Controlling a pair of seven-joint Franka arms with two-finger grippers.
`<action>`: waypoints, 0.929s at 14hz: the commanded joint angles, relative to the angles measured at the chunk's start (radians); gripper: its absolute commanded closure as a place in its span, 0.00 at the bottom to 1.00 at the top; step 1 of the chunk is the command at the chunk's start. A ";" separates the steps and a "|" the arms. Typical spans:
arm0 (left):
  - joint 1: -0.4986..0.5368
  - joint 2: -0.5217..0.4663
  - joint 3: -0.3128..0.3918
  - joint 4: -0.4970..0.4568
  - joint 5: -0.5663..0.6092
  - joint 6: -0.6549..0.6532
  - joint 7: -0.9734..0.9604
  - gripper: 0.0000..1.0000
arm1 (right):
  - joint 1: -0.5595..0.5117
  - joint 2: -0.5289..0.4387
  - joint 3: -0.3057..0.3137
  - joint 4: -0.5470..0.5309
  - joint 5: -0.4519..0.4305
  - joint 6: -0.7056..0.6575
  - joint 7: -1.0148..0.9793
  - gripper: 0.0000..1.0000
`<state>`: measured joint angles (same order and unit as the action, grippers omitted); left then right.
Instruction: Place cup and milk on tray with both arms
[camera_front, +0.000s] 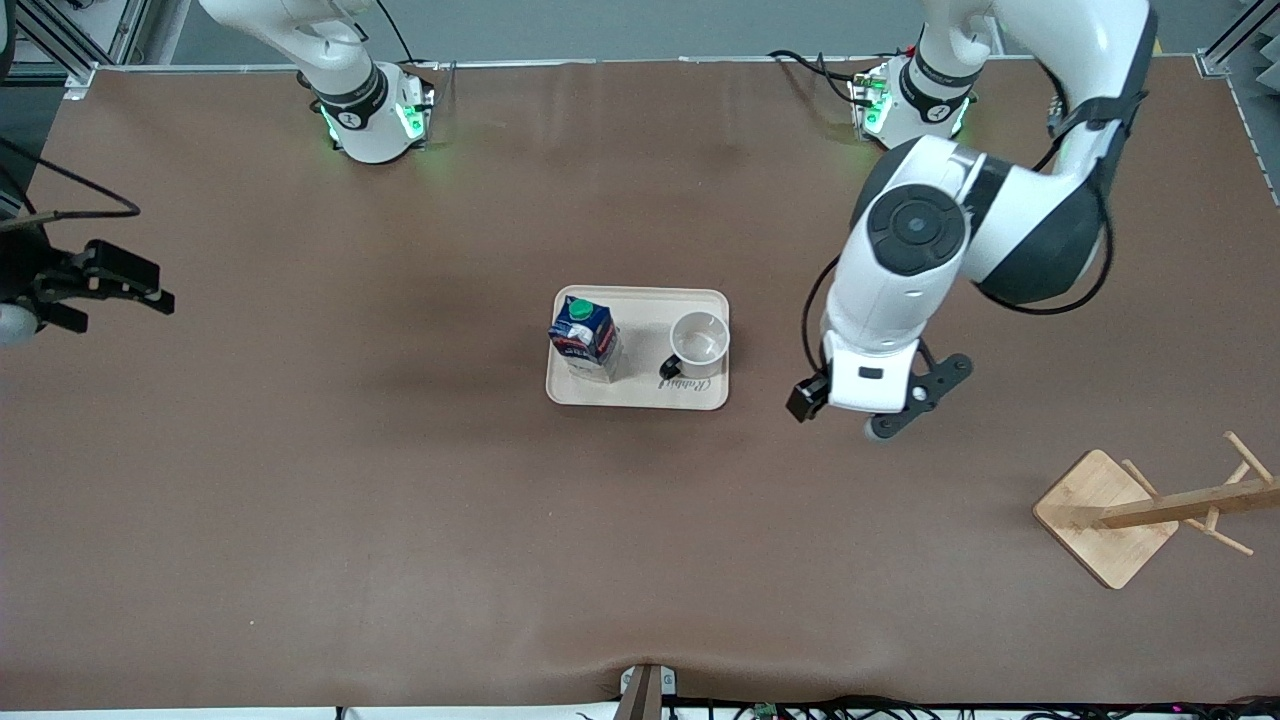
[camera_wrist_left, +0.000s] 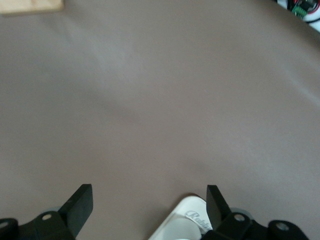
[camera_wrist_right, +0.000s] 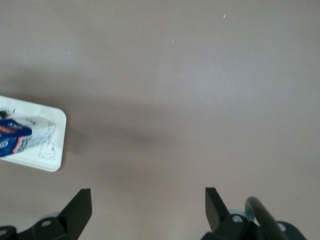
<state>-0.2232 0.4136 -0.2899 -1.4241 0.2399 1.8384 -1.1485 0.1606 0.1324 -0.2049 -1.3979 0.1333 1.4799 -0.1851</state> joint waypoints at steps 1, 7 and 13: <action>0.047 -0.059 0.000 -0.013 0.016 -0.028 0.108 0.00 | 0.007 -0.105 0.002 -0.158 -0.018 0.077 0.084 0.00; 0.165 -0.179 -0.006 -0.015 -0.023 -0.100 0.286 0.00 | 0.011 -0.074 0.004 -0.017 -0.102 0.077 0.081 0.00; 0.211 -0.332 0.121 -0.033 -0.137 -0.206 0.756 0.00 | 0.060 -0.094 0.024 -0.026 -0.138 -0.059 0.272 0.00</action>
<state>-0.0276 0.1542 -0.2150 -1.4223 0.1544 1.6638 -0.5412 0.2049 0.0542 -0.1913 -1.4213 0.0284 1.4618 0.0262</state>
